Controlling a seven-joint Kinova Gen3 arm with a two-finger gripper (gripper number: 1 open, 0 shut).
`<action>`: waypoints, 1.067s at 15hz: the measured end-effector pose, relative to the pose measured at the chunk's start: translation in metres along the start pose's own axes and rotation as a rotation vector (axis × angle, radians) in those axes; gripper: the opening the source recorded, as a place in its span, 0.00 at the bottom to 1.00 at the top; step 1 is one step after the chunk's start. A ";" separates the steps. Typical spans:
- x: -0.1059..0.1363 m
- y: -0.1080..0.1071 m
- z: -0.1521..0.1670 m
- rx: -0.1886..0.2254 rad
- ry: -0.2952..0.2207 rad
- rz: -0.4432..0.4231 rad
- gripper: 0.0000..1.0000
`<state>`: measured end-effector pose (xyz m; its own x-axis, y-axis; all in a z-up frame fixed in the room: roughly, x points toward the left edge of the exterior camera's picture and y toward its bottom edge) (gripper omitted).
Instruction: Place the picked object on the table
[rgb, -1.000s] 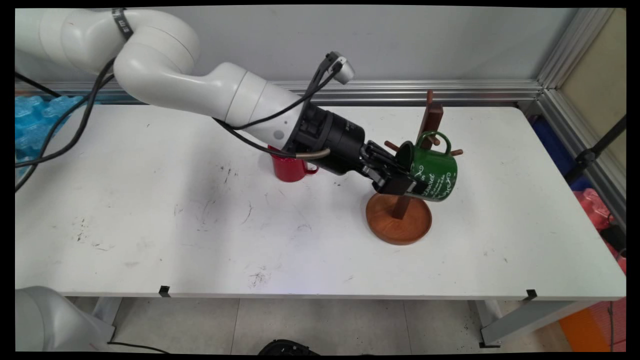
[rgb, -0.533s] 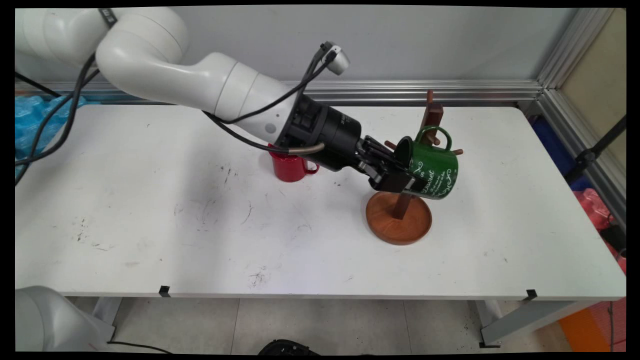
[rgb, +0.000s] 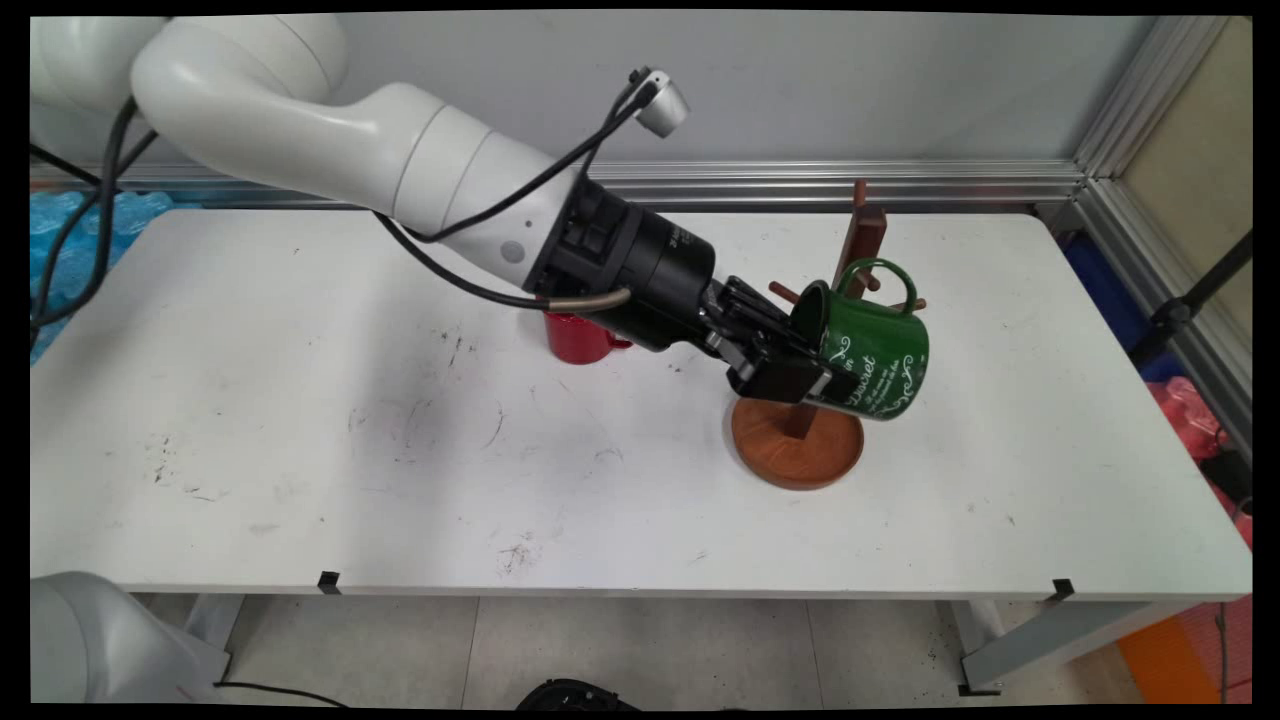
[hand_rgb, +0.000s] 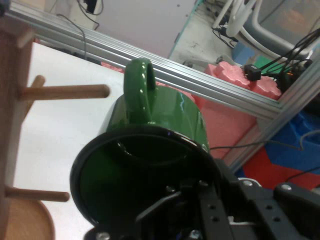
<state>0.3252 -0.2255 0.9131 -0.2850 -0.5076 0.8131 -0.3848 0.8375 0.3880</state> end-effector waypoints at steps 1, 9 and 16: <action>0.001 0.003 -0.001 -0.003 -0.003 0.001 0.00; 0.016 0.018 -0.022 0.040 -0.080 0.065 0.00; 0.034 0.029 -0.043 0.111 -0.153 0.114 0.00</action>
<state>0.3423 -0.2096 0.9706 -0.4591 -0.4428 0.7701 -0.4343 0.8681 0.2402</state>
